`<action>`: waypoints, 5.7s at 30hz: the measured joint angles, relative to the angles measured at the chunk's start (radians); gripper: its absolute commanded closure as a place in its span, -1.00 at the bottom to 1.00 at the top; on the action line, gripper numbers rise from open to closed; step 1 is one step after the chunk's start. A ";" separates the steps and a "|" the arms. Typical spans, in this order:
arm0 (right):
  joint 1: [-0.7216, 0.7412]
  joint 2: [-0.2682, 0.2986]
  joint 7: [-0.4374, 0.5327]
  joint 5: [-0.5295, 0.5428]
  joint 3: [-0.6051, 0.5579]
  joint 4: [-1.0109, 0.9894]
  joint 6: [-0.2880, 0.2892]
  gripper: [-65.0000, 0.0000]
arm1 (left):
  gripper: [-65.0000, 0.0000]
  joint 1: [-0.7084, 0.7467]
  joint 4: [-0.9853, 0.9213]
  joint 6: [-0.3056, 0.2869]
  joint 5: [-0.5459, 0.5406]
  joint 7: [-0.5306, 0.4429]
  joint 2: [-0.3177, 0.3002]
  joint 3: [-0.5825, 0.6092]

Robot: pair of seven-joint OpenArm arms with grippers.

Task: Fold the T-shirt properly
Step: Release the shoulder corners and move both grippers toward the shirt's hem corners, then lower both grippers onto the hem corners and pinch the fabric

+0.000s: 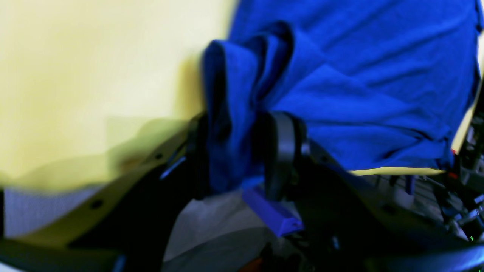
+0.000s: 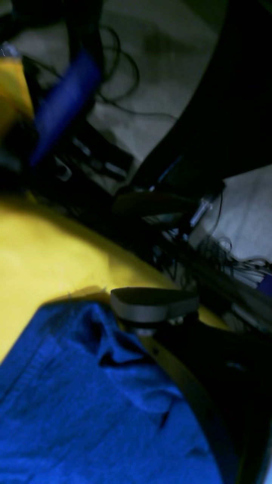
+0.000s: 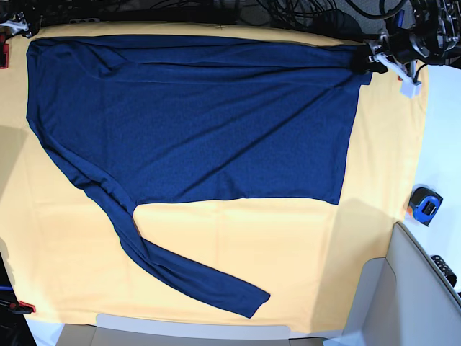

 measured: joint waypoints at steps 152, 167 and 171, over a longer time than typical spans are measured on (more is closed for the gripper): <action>1.114 0.338 0.220 -0.414 -1.041 -0.891 0.485 -0.21 | 1.00 -1.037 -0.890 -0.159 0.190 -0.334 0.039 0.576; 1.095 0.311 0.207 -0.418 -1.036 -0.824 0.486 -0.21 | 1.00 -1.037 -0.890 -0.159 0.190 -0.334 0.039 0.576; 1.090 0.313 0.204 -0.418 -1.037 -0.779 0.485 -0.21 | 1.00 -1.037 -0.890 -0.159 0.190 -0.334 0.039 0.576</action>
